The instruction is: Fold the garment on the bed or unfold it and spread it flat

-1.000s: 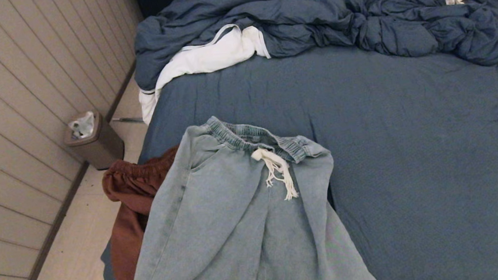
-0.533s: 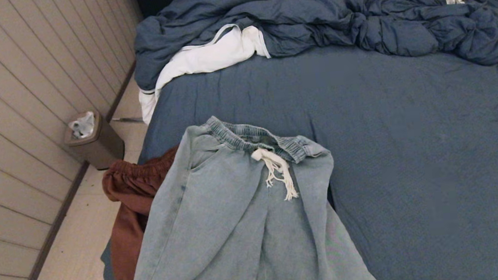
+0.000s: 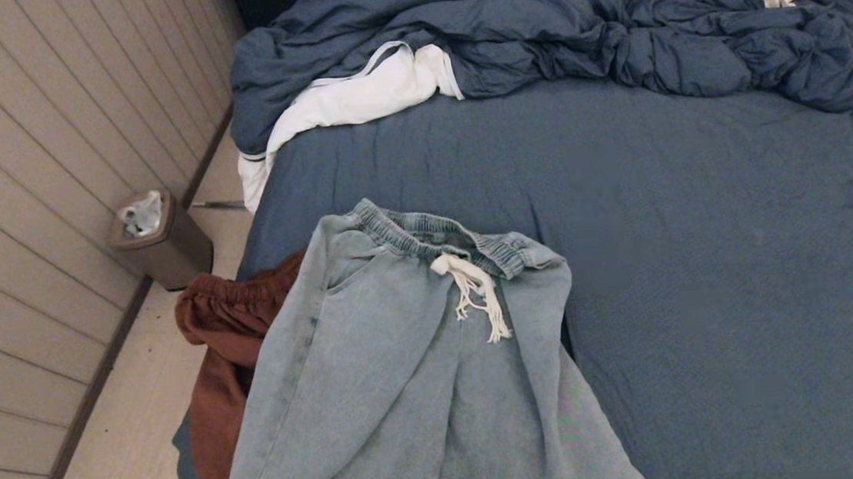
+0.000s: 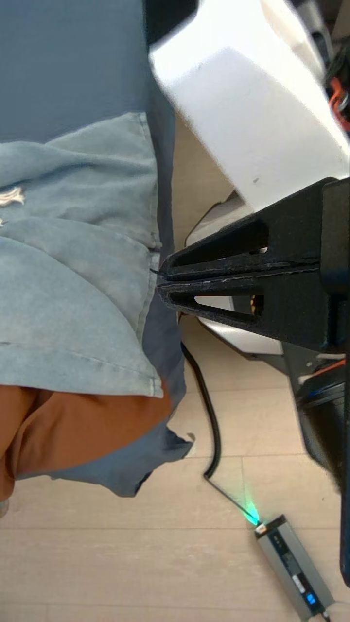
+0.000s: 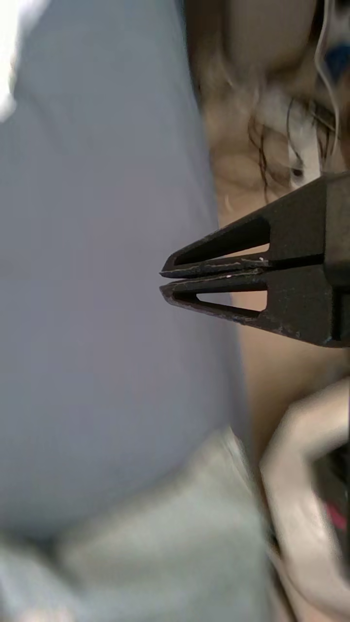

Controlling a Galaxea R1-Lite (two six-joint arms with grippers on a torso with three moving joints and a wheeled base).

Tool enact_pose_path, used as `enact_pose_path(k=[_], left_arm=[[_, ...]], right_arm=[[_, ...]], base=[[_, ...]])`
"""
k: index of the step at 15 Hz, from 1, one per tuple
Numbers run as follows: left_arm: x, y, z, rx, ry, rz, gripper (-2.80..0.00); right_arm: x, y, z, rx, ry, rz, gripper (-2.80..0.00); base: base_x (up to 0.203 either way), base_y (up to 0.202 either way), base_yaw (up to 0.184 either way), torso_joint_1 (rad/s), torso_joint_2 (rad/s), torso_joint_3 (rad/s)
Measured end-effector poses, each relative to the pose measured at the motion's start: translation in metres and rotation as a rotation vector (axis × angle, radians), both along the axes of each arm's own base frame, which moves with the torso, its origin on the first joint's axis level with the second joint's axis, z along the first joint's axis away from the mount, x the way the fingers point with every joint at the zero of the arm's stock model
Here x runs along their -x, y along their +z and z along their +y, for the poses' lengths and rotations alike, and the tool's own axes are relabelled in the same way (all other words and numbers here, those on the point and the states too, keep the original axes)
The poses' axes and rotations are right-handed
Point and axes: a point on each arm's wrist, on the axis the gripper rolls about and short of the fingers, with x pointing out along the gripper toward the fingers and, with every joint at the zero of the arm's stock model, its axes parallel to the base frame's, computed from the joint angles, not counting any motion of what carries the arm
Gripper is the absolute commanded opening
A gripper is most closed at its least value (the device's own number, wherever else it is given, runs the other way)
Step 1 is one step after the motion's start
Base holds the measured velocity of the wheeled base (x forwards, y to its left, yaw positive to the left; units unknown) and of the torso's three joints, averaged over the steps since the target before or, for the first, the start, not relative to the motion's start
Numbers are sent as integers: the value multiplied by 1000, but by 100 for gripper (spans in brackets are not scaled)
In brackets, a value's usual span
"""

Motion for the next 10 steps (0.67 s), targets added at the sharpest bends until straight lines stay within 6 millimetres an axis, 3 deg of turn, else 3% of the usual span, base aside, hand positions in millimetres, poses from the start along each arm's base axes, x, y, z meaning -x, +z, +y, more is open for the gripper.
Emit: enact_pose_path(k=[5, 7, 10], left_arm=[[-60, -47, 14, -14, -61, -13, -280], [-68, -56, 17, -18, -115, -32, -280], [-63, -82, 20, -85, -72, -82, -280]], right_arm=[[-12, 1, 6, -4, 216, -94, -280], [-16, -5, 7, -17, 253, -90, -280], [-26, -22, 10, -19, 298, -110, -280]], base=[[0, 0, 0, 0, 0, 0], [0, 0, 0, 0, 0, 0], [0, 0, 0, 0, 0, 0]])
